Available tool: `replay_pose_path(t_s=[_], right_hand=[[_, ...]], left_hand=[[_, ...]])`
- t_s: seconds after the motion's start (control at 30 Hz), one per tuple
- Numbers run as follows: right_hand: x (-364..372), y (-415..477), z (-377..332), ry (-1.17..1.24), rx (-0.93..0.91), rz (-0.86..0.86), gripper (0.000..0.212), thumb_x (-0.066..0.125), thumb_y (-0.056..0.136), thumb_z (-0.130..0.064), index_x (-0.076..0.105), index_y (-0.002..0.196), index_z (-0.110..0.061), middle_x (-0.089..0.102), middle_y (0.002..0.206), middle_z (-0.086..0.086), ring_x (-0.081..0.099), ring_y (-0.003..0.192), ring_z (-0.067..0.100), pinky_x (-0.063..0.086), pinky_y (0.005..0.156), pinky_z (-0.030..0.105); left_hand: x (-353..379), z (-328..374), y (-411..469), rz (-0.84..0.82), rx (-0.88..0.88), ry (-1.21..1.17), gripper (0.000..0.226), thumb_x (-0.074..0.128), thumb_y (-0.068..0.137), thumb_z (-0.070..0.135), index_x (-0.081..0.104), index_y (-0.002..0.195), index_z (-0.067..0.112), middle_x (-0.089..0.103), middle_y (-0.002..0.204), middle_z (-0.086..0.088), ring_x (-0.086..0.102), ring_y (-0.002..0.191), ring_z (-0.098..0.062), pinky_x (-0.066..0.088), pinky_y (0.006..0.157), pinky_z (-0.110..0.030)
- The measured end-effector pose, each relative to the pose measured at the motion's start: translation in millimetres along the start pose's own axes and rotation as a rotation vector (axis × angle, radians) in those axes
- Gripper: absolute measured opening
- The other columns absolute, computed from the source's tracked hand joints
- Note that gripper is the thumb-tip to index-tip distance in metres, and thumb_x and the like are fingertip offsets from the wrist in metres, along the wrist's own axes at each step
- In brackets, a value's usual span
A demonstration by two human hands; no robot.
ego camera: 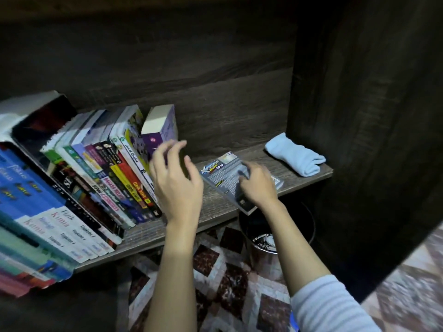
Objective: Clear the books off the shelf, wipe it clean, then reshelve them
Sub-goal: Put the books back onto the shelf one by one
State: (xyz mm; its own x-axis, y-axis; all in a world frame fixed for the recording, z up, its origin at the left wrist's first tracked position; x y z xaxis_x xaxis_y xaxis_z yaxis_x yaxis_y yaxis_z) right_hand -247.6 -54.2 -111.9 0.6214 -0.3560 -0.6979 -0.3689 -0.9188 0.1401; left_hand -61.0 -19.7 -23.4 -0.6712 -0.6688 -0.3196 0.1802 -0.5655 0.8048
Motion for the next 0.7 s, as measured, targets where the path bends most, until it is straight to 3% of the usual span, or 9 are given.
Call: replay_pose_path(t_s=[0.07, 0.13, 0.2, 0.37, 0.57, 0.7], right_hand=[[-3, 0, 15, -0.185, 0.089, -0.026, 0.055, 0.048, 0.094, -0.026, 0.031, 0.145, -0.013, 0.025, 0.155, 0.008, 0.012, 0.145, 0.029, 0.018, 0.114, 0.042], [-3, -2, 25, -0.266, 0.148, -0.073, 0.062, 0.045, 0.096, -0.035, 0.022, 0.148, -0.01, 0.015, 0.158, 0.011, 0.003, 0.146, 0.03, 0.012, 0.116, 0.041], [-2, -3, 28, -0.283, 0.157, -0.093, 0.066, 0.043, 0.096, -0.04, 0.019, 0.148, -0.008, 0.016, 0.157, 0.014, 0.006, 0.146, 0.03, 0.011, 0.116, 0.039], [-8, -10, 26, -0.308, 0.15, -0.039, 0.061, 0.045, 0.094, -0.045, 0.035, 0.14, -0.007, 0.037, 0.145, 0.016, 0.031, 0.134, 0.032, 0.023, 0.109, 0.037], [-19, -21, 27, -0.272, 0.228, -0.028, 0.07, 0.056, 0.088, -0.05, 0.037, 0.138, -0.005, 0.035, 0.144, 0.015, 0.028, 0.134, 0.031, 0.028, 0.106, 0.04], [-23, -29, 30, -0.178, 0.302, -0.039, 0.076, 0.067, 0.081, -0.05, 0.041, 0.135, -0.002, 0.033, 0.143, 0.015, 0.029, 0.132, 0.034, 0.031, 0.105, 0.041]], left_hand=[[14, 3, -9, -0.172, -0.087, -0.051, 0.022, 0.053, 0.089, 0.008, 0.064, 0.108, 0.01, 0.061, 0.107, -0.009, 0.06, 0.096, -0.024, 0.043, 0.081, -0.024], [35, -3, -21, -0.393, -0.207, 0.007, 0.022, 0.051, 0.091, 0.013, 0.064, 0.109, 0.012, 0.063, 0.106, -0.01, 0.061, 0.096, -0.029, 0.046, 0.08, -0.031], [52, -11, -35, -0.594, -0.305, 0.12, 0.026, 0.049, 0.093, 0.022, 0.063, 0.114, 0.013, 0.062, 0.116, -0.013, 0.057, 0.106, -0.033, 0.045, 0.087, -0.036], [75, -12, -69, -0.986, -0.407, 0.348, 0.046, 0.036, 0.099, 0.038, 0.05, 0.131, 0.008, 0.042, 0.141, -0.014, 0.034, 0.131, -0.033, 0.035, 0.101, -0.044], [85, -6, -80, -1.022, -0.539, 0.271, 0.047, 0.04, 0.097, 0.028, 0.042, 0.137, 0.002, 0.022, 0.15, -0.019, 0.021, 0.138, -0.035, 0.022, 0.11, -0.04], [85, -7, -82, -0.991, -0.631, 0.2, 0.035, 0.046, 0.09, 0.01, 0.052, 0.122, -0.002, 0.038, 0.138, -0.025, 0.04, 0.126, -0.038, 0.035, 0.1, -0.036]])
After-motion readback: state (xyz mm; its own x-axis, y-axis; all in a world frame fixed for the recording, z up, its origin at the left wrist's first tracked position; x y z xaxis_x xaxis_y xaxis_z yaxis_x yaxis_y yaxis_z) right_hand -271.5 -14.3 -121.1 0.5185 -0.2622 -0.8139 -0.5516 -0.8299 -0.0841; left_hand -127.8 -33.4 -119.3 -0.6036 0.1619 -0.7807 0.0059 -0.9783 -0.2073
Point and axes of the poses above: each hand's wrist, its own y-axis towards the middle knuckle, its own x-axis out of the palm, z = x × y, the point moved 6 cm from there along y, towards the middle knuckle
